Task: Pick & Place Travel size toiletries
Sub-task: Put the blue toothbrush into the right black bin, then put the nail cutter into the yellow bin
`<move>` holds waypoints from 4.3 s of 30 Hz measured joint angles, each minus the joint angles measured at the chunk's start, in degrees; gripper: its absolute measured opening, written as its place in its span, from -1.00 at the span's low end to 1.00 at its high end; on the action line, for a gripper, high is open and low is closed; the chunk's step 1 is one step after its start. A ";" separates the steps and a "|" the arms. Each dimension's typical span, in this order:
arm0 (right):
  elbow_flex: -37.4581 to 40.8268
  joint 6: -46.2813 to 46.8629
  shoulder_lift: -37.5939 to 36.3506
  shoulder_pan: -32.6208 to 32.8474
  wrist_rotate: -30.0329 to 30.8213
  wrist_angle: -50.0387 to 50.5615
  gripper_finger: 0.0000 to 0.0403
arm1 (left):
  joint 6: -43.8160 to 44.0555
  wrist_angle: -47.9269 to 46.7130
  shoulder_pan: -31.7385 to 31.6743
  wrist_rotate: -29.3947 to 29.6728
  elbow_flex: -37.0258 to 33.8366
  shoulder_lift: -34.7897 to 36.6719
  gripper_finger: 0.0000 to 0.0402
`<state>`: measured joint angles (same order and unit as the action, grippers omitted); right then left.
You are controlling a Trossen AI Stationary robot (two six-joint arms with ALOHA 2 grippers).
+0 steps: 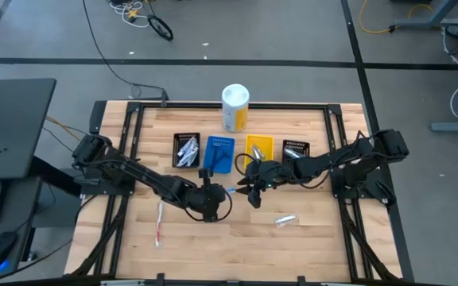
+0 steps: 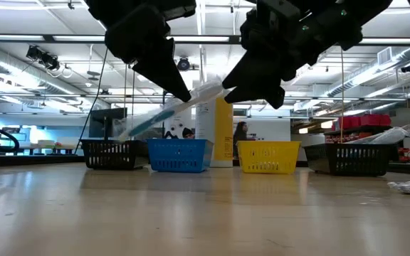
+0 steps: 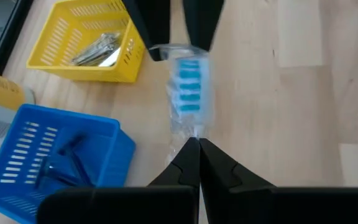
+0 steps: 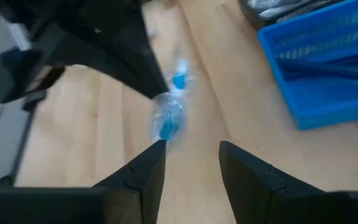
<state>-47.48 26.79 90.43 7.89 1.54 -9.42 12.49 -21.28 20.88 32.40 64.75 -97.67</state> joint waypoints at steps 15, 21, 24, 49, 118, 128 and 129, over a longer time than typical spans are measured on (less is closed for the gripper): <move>0.00 0.03 0.00 -0.82 -2.04 -4.01 -0.21 | -0.84 -1.53 -1.22 1.30 -0.15 0.00 -1.00; 0.00 -0.05 -0.02 -1.08 1.31 -4.17 -0.21 | -2.32 2.15 -1.96 2.09 -0.15 0.00 -1.00; 0.00 -0.08 -0.02 -1.49 1.38 -4.17 -0.21 | -4.02 4.37 -2.50 2.21 -0.15 0.00 -1.00; 0.00 -2.23 -0.07 -1.93 2.84 -2.88 -0.59 | -4.58 6.21 -3.06 2.43 -0.15 0.00 -0.90; 6.82 21.66 -36.52 3.98 32.53 68.66 -0.22 | -0.97 5.28 -12.00 -2.27 -0.15 0.05 -0.33; 4.18 4.13 -35.35 3.75 27.85 37.12 -0.21 | 9.10 -18.66 -10.73 -2.30 6.95 0.17 -0.33; 4.98 1.24 -34.55 3.75 26.30 32.46 -0.21 | 11.77 -22.13 -10.44 -2.38 7.64 0.17 -0.33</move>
<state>-42.50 28.02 55.88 11.64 27.84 23.04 24.26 -43.40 10.44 30.02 72.39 -97.49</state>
